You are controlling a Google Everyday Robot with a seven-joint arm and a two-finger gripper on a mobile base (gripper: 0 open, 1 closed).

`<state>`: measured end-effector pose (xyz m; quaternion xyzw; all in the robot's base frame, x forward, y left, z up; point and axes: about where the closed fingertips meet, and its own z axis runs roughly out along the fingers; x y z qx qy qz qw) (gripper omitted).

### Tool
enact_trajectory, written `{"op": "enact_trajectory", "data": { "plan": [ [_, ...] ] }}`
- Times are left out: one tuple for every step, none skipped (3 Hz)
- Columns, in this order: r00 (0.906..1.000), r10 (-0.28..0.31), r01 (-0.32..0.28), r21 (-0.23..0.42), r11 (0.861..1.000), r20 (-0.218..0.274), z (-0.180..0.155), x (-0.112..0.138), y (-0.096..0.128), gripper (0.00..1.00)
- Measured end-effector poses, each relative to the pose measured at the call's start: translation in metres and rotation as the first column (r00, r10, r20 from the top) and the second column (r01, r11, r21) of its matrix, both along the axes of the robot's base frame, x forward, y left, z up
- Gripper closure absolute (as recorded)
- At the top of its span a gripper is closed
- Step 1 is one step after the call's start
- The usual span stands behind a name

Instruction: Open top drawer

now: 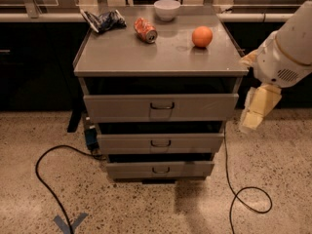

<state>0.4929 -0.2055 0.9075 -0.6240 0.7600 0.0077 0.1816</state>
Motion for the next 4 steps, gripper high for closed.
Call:
{"op": "enact_trajectory", "data": {
  "plan": [
    [0.9986,-0.037,0.036,0.031,0.999,0.037,-0.029,0.027,-0.001,0.0],
    [0.9875,-0.125,0.119,0.064,0.991,0.095,-0.053,0.06,-0.009,0.0],
    [0.9805,-0.147,0.137,0.08,0.987,0.13,-0.053,0.072,-0.008,0.0],
    [0.9805,-0.147,0.137,0.08,0.987,0.13,-0.054,0.072,-0.008,0.0]
  ]
}}
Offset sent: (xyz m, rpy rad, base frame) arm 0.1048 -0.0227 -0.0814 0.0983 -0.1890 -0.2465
